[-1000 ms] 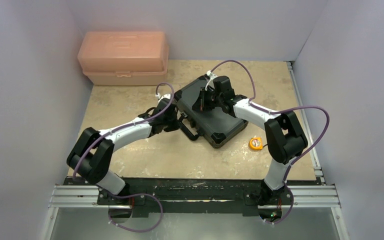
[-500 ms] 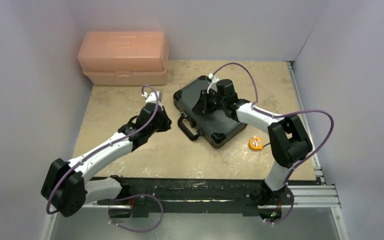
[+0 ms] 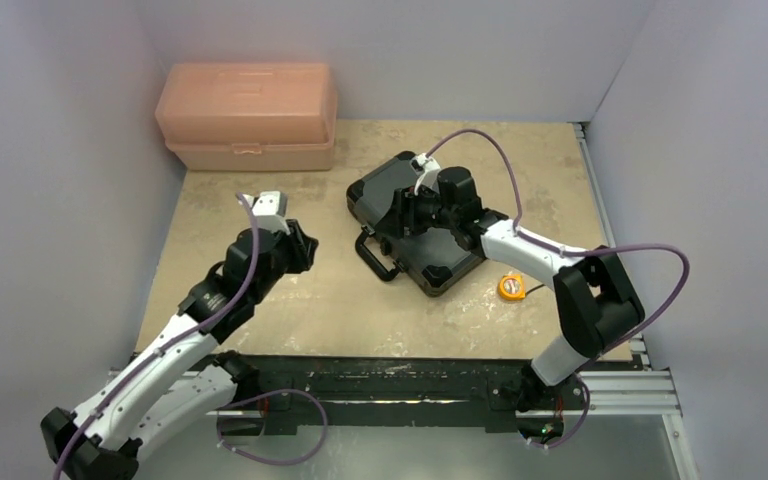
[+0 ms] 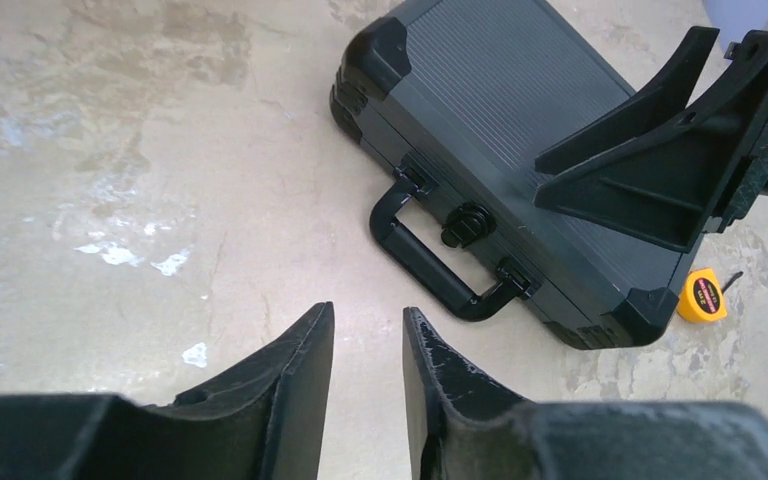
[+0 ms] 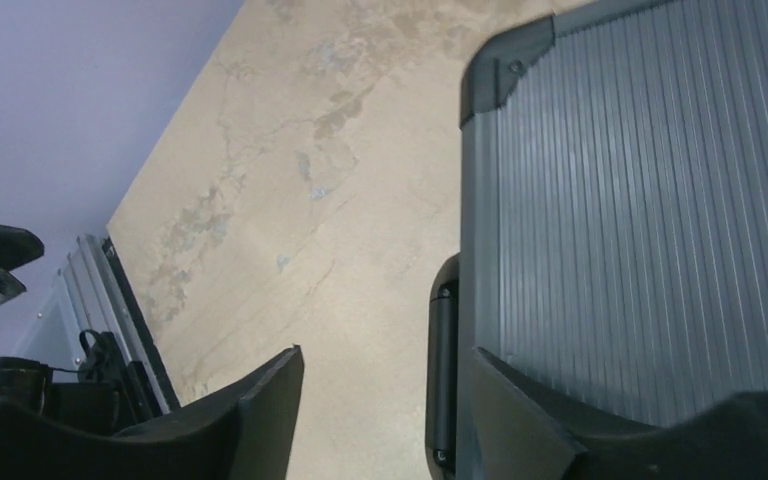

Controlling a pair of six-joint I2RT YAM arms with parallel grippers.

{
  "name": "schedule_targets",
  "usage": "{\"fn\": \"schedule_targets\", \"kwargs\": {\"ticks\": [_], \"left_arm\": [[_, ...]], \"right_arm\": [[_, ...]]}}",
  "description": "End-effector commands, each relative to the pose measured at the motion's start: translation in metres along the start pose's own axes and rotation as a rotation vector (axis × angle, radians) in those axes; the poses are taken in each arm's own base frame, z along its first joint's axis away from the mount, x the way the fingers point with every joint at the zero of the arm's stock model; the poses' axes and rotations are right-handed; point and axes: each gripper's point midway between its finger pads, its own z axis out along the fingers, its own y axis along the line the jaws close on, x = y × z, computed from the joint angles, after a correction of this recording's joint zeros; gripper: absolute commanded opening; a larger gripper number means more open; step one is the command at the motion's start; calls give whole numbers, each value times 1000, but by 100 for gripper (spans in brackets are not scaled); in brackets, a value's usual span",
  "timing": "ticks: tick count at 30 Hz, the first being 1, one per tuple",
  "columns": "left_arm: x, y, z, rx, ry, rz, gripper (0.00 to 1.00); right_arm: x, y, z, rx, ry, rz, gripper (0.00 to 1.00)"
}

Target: Pack up texas hold em set

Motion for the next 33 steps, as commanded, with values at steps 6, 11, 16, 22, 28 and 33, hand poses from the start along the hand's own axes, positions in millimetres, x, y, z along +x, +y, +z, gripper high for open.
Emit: {"fn": "schedule_targets", "kwargs": {"ticks": [6,11,16,22,28,33], "left_arm": [[-25,10,-53,17,-95,37,47],[-43,9,-80,37,-132,24,68],[-60,18,-105,9,-173,59,83],[-84,30,-134,-31,-267,94,98],[-94,52,-146,-129,-330,165,100],[-84,66,-145,-170,-343,175,100]], "right_arm": [[-44,56,-32,-101,-177,-181,96],[-65,80,-58,-126,-271,-225,99],[-89,99,-90,-122,-381,-255,99],[-117,115,-135,-86,-532,-257,99],[-142,120,-173,-22,-661,-228,99],[-157,114,-191,50,-734,-197,99]]}}
